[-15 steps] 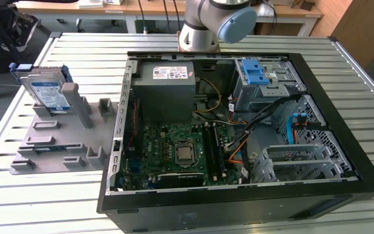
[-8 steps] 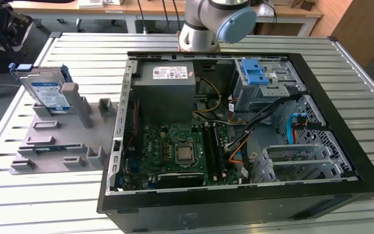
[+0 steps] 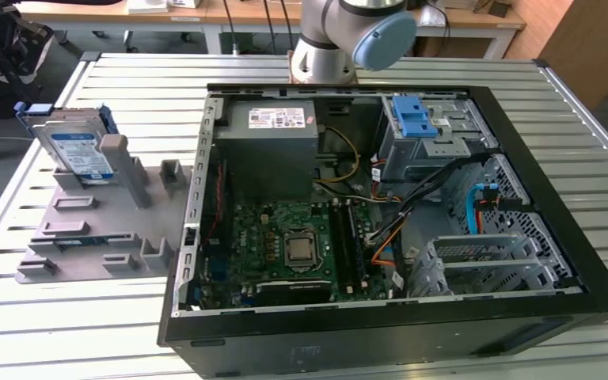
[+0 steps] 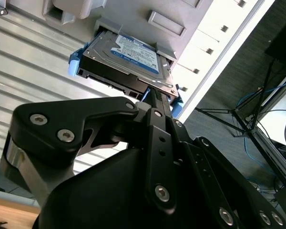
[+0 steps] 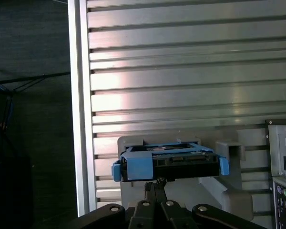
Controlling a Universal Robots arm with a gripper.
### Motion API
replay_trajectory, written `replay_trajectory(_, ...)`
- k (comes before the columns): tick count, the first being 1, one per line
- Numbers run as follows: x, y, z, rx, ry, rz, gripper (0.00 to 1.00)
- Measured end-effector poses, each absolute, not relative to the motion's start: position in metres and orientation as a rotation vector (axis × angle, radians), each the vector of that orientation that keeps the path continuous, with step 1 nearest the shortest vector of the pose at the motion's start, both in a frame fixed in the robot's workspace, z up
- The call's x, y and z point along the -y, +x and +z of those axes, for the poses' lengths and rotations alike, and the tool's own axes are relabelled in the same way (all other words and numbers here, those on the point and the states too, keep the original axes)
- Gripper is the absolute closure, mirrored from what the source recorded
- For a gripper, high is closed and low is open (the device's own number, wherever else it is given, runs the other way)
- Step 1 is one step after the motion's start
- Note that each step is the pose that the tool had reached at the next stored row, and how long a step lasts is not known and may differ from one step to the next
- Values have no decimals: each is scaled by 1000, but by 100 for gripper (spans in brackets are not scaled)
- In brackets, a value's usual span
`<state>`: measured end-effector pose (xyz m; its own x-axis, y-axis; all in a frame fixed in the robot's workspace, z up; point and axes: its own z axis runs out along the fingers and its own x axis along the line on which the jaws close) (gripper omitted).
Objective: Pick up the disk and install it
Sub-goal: 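Pick up the disk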
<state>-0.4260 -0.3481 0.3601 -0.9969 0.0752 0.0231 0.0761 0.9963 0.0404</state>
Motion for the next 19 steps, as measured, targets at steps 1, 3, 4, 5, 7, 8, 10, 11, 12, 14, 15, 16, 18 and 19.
replay_trajectory(1,348,-426,360,3117,-118,-65,89)
replay_trajectory(3,348,-426,360,3117,-117,-65,89)
replay_trajectory(4,348,-426,360,3117,-115,-64,89)
replay_trajectory(5,348,-426,360,3117,-114,-64,89)
replay_trajectory(7,348,-426,360,3117,-108,-64,89)
replay_trajectory(8,348,-426,360,3117,-103,-64,89)
replay_trajectory(10,348,-426,360,3118,-92,-64,89)
replay_trajectory(11,348,-426,360,3118,-87,-64,89)
replay_trajectory(12,348,-426,360,3118,-83,-64,89)
replay_trajectory(14,348,-426,360,3118,-73,-64,89)
replay_trajectory(15,348,-426,360,3118,-68,-64,89)
replay_trajectory(16,348,-426,360,3118,-62,-64,89)
replay_trajectory(18,348,-426,360,3118,-50,-64,89)
replay_trajectory(19,348,-426,360,3118,-45,-64,89)
